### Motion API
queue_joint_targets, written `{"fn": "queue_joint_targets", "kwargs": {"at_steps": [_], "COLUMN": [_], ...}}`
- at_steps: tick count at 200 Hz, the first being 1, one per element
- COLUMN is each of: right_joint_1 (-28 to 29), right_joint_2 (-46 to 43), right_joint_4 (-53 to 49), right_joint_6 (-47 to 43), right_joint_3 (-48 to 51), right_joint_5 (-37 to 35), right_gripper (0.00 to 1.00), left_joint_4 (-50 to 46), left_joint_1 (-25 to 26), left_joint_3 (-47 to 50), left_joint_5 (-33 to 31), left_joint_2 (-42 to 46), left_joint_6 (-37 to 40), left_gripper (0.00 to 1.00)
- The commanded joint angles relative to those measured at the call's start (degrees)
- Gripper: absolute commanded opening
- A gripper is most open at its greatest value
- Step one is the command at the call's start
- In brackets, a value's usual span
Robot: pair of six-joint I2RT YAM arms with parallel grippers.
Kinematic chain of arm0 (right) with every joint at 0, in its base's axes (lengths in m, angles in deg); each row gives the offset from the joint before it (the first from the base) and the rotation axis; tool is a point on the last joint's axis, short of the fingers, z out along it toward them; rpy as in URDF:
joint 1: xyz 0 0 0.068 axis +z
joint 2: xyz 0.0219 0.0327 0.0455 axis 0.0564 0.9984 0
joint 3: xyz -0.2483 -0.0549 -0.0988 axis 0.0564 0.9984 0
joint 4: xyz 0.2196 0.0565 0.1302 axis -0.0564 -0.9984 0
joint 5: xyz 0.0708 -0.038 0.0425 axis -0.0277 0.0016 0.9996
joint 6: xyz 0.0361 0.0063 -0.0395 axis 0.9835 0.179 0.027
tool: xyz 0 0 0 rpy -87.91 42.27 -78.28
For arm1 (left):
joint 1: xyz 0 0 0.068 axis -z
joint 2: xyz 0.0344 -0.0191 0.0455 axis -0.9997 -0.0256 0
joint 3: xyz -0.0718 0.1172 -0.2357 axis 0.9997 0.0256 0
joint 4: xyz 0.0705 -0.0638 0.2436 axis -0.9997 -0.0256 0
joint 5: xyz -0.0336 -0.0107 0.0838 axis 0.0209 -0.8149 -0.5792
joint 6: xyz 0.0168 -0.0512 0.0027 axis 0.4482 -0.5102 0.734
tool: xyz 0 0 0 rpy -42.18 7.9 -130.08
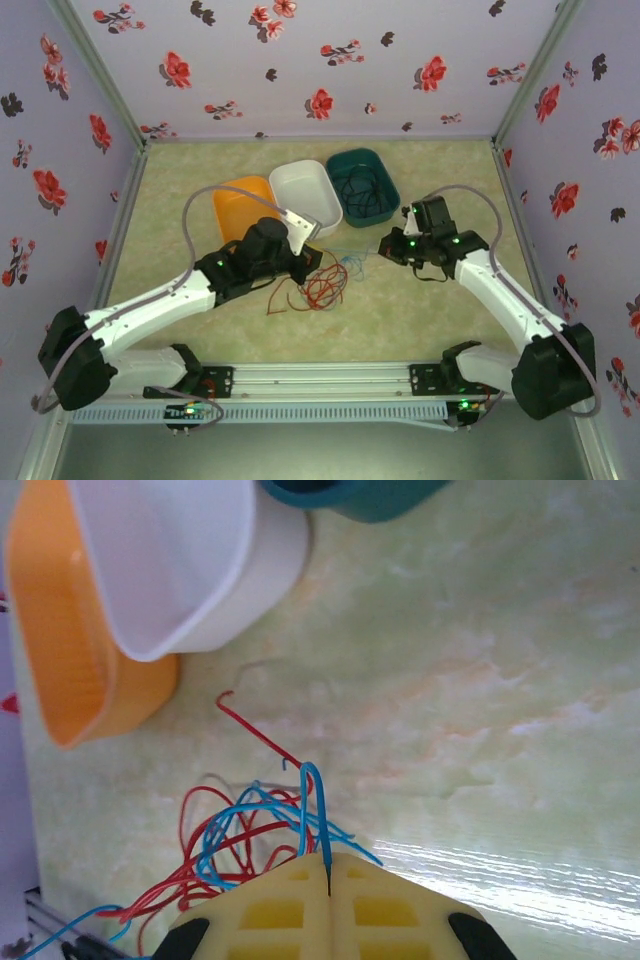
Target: Untangle the cables
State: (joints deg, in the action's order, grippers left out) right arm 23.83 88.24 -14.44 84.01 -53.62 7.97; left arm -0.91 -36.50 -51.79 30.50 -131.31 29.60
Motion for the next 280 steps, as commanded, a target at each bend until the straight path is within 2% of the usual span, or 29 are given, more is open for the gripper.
{"fn": "queue_joint_targets", "kwargs": {"at_steps": [1, 24, 71, 89, 141, 203, 239, 280], "right_joint_1": [-3.97, -3.95, -2.56, 1.77, 17.87, 27.28, 28.07, 27.84], "right_joint_2": [-1.87, -5.14, -12.42, -14.84, -15.68, -8.03, -3.59, 2.25], "right_joint_4": [-5.01, -3.31, 3.94, 7.19, 12.09, 14.51, 17.71, 21.35], "right_joint_6": [-0.62, -1.93, -5.42, -7.61, -15.54, -22.93, -23.13, -20.82], "right_joint_3": [0.14, -0.16, 4.37, 5.46, 3.36, -0.08, 0.40, 1.75], "right_joint_5": [-10.03, -8.36, -4.35, -5.09, -15.52, -21.09, -24.03, -34.78], "right_gripper": [0.11, 0.27, 0.41, 0.49, 0.62, 0.68, 0.68, 0.64], "left_joint_4": [0.51, 2.33, 1.57, 0.03, -2.73, -2.29, -2.84, -4.89], "left_joint_1": [-2.84, -2.68, -2.45, -2.33, -2.38, -2.33, -2.39, -2.37], "left_joint_3": [-0.86, -2.25, -6.79, -9.44, -14.00, -14.84, -17.05, -21.67], "left_joint_5": [-3.68, 0.10, 3.32, 3.90, 3.92, 3.90, 3.90, 5.02], "left_joint_2": [4.21, 3.77, 3.95, 3.62, 1.95, 1.78, 2.31, 4.32], "left_joint_6": [1.94, 2.22, 2.07, 1.97, 1.07, 0.90, 2.51, 6.52], "left_gripper": [0.00, 0.00, 0.00, 0.00, 0.00, 0.00, 0.00, 0.00]}}
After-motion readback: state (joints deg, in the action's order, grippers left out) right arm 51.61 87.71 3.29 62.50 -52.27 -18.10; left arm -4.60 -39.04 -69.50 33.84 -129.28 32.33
